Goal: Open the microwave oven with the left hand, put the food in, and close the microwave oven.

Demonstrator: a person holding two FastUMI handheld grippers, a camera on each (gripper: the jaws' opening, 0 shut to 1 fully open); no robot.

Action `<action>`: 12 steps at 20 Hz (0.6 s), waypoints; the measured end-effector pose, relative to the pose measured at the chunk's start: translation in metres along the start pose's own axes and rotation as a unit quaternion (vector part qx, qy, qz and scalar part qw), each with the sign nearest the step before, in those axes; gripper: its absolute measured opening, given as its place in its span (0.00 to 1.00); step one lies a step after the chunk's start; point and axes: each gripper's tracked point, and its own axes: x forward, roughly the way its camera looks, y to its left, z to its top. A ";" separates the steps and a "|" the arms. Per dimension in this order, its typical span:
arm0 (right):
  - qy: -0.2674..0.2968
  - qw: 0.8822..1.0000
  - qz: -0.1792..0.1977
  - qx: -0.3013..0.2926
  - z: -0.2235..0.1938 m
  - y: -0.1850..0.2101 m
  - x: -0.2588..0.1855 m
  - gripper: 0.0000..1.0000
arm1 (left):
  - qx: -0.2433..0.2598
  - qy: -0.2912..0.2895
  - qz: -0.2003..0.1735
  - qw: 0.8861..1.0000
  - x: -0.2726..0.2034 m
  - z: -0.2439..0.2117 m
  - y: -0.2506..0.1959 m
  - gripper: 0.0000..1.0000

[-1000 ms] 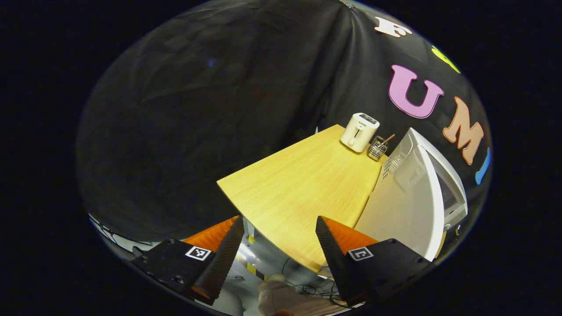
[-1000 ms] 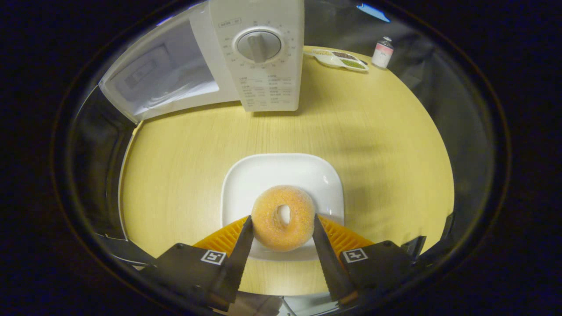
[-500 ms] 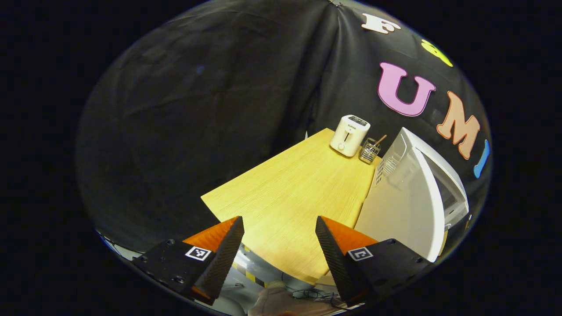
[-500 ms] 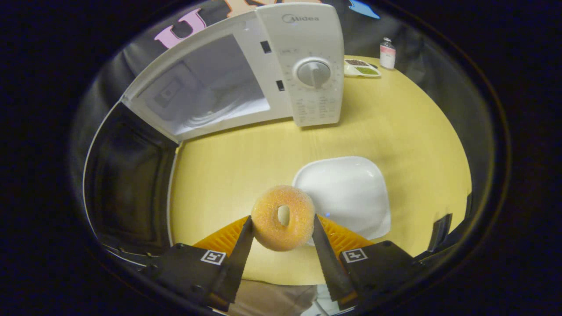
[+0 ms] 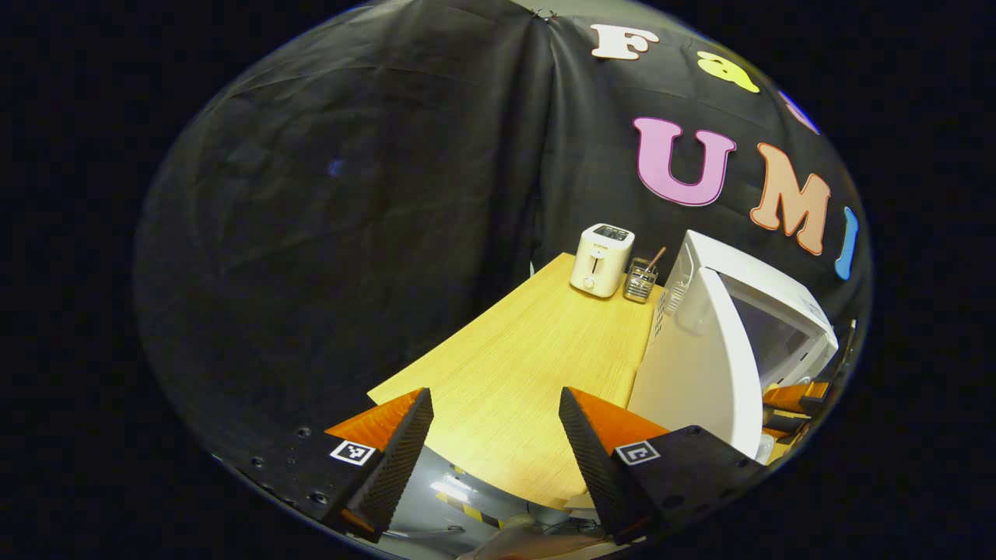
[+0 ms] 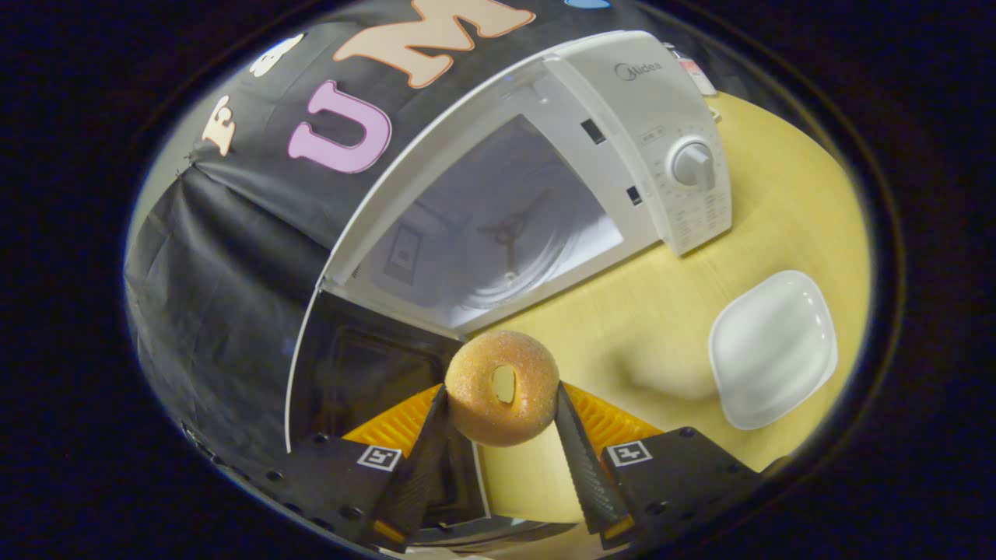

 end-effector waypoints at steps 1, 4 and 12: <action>-0.017 1.000 0.005 0.000 0.004 0.004 0.009 0.74 | -0.001 -0.002 -0.005 1.000 -0.001 -0.001 -0.003 0.96; -0.068 0.997 0.021 0.004 0.017 0.020 0.029 0.74 | 0.015 -0.012 -0.004 1.000 0.001 0.004 -0.011 0.96; -0.219 0.976 0.015 0.007 0.078 0.026 0.073 0.73 | -0.005 0.006 0.005 1.000 0.004 -0.007 -0.004 0.96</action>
